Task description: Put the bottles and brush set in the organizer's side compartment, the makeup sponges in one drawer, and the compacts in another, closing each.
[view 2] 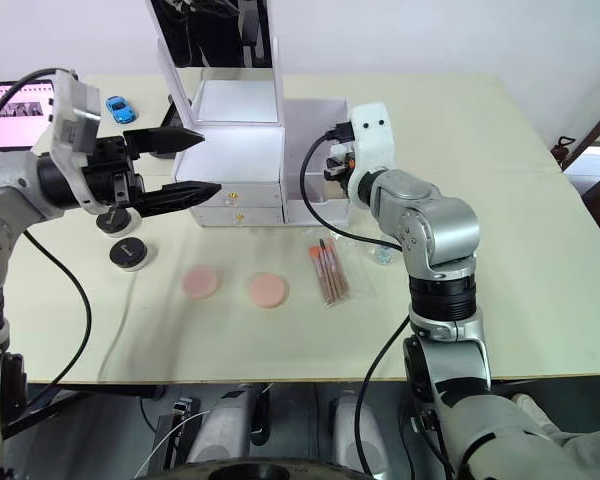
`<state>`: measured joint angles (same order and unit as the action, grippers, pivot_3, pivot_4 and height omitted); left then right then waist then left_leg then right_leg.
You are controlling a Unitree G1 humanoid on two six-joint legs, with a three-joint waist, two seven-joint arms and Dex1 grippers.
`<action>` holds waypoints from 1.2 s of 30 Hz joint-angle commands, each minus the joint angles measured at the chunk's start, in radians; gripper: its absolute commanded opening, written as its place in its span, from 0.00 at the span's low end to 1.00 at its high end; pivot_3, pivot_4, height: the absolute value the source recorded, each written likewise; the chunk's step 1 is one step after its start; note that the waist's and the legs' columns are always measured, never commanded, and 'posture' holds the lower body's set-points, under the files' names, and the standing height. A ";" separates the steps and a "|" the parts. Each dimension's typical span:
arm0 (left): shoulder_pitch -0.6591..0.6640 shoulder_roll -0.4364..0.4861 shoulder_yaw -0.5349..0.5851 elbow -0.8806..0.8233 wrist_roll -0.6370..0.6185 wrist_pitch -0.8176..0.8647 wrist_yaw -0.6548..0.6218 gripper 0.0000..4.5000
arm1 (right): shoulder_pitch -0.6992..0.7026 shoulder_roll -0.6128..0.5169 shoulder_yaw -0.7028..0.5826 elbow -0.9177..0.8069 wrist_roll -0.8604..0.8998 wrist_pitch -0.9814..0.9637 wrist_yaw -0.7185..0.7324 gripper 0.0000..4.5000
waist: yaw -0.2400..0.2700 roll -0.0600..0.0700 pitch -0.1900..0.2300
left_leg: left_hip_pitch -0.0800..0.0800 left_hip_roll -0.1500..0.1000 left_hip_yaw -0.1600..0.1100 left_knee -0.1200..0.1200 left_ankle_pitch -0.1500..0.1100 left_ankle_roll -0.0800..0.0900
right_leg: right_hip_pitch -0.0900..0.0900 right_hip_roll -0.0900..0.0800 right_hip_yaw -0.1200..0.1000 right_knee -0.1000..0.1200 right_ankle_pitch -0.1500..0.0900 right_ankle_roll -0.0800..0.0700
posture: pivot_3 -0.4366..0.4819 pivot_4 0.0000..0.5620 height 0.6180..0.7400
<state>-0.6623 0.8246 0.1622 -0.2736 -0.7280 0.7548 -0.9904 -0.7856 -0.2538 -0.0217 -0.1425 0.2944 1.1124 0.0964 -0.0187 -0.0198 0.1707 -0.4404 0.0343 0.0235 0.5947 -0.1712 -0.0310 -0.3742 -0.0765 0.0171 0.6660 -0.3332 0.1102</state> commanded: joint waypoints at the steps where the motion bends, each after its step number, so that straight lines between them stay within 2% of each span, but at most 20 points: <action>1: -0.022 0.006 -0.003 -0.005 0.007 -0.023 -0.006 1.00 | 0.001 -0.011 0.037 0.007 -0.044 -0.049 0.003 0.16 | 0.000 0.000 0.000 | 0.000 0.000 0.000 0.000 0.000 0.000 | 0.000 0.000 0.000 0.000 0.000 0.000 | 0.48 0.27 1.00; 4: -0.020 0.006 -0.009 -0.005 0.010 -0.029 -0.009 1.00 | 0.006 -0.002 0.036 0.010 -0.047 -0.054 0.007 0.16 | 0.000 0.000 0.000 | 0.000 0.000 0.000 0.000 0.000 0.000 | 0.000 0.000 0.000 0.000 0.000 0.000 | 0.48 0.27 1.00; 11: -0.020 0.003 -0.020 0.001 0.015 -0.035 -0.017 1.00 | 0.006 -0.002 0.006 -0.046 -0.030 -0.032 0.024 0.95 | 0.000 0.000 0.000 | 0.000 0.000 0.000 0.000 0.000 0.000 | 0.000 0.000 0.000 0.000 0.000 0.000 | 0.48 0.27 1.00; 12: -0.020 0.002 -0.022 0.004 0.017 -0.037 -0.018 1.00 | 0.002 -0.005 0.001 -0.055 -0.032 -0.031 0.023 0.99 | 0.000 0.000 0.000 | 0.000 0.000 0.000 0.000 0.000 0.000 | 0.000 0.000 0.000 0.000 0.000 0.000 | 0.48 0.27 1.00; 18: -0.028 -0.011 -0.043 0.045 0.041 -0.064 -0.037 1.00 | -0.034 -0.035 -0.127 -0.190 0.122 0.002 0.150 0.99 | 0.003 0.000 0.000 | 0.000 0.000 0.000 0.000 0.000 0.000 | 0.000 0.000 0.000 0.000 0.000 0.000 | 0.48 0.27 1.00; 20: -0.012 0.006 -0.047 0.062 0.053 -0.082 -0.072 1.00 | -0.033 -0.098 -0.153 -0.247 0.180 0.023 0.223 0.99 | 0.003 0.000 0.000 | 0.000 0.000 0.000 0.000 0.000 0.000 | 0.000 0.000 0.000 0.000 0.000 0.000 | 0.48 0.27 1.00; 21: 0.011 0.029 -0.042 0.069 0.055 -0.092 -0.109 1.00 | -0.012 -0.164 -0.148 -0.285 0.188 -0.001 0.278 0.99 | 0.003 0.000 0.000 | 0.000 0.000 0.000 0.000 0.000 0.000 | 0.000 0.000 0.000 0.000 0.000 0.000 | 0.48 0.27 1.00; 24: 0.053 0.076 -0.014 0.135 0.070 -0.122 -0.164 1.00 | 0.086 -0.292 -0.204 -0.350 0.214 -0.117 0.395 0.99 | 0.003 0.000 0.000 | 0.000 0.000 0.000 -0.002 0.000 0.000 | 0.000 0.000 0.000 -0.002 0.000 0.000 | 0.48 0.27 1.00; 27: 0.125 0.119 0.054 0.295 0.107 -0.194 -0.201 1.00 | 0.256 -0.449 -0.319 -0.334 0.197 -0.273 0.541 0.99 | 0.004 0.000 0.000 | 0.000 0.000 0.000 -0.002 0.000 0.001 | 0.001 0.000 -0.001 -0.002 0.000 0.000 | 0.48 0.27 1.00; 29: 0.196 0.142 0.104 0.408 0.133 -0.257 -0.228 1.00 | 0.360 -0.506 -0.409 -0.335 0.229 -0.310 0.606 0.99 | 0.002 0.000 0.000 | 0.000 0.000 0.001 -0.001 0.000 0.001 | 0.001 -0.001 0.000 -0.002 0.000 0.000 | 0.48 0.27 1.00; 32: 0.257 0.165 0.149 0.606 0.208 -0.413 -0.236 1.00 | 0.522 -0.553 -0.503 -0.316 0.211 -0.403 0.670 0.99 | 0.000 0.000 0.000 | 0.002 0.001 0.002 -0.002 0.000 0.001 | 0.001 -0.001 0.000 -0.002 0.000 0.000 | 0.48 0.27 1.00; 36: 0.274 0.210 0.193 0.807 0.269 -0.559 -0.242 1.00 | 0.763 -0.536 -0.687 -0.267 0.283 -0.428 0.778 0.99 | 0.008 -0.002 -0.001 | 0.003 0.003 0.002 -0.001 0.000 0.000 | 0.002 -0.001 0.000 -0.002 0.000 -0.002 | 0.48 0.27 1.00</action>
<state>-0.3756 0.9965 0.2979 0.4960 -0.4720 0.2538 -1.2244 -0.0674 -0.7994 -0.6227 -0.4147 0.5481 0.7104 0.8304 -0.0103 -0.0221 0.1700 -0.4374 0.0389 0.0257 0.5939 -0.1716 -0.0305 -0.3715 -0.0778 0.0165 0.6632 -0.3338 0.1081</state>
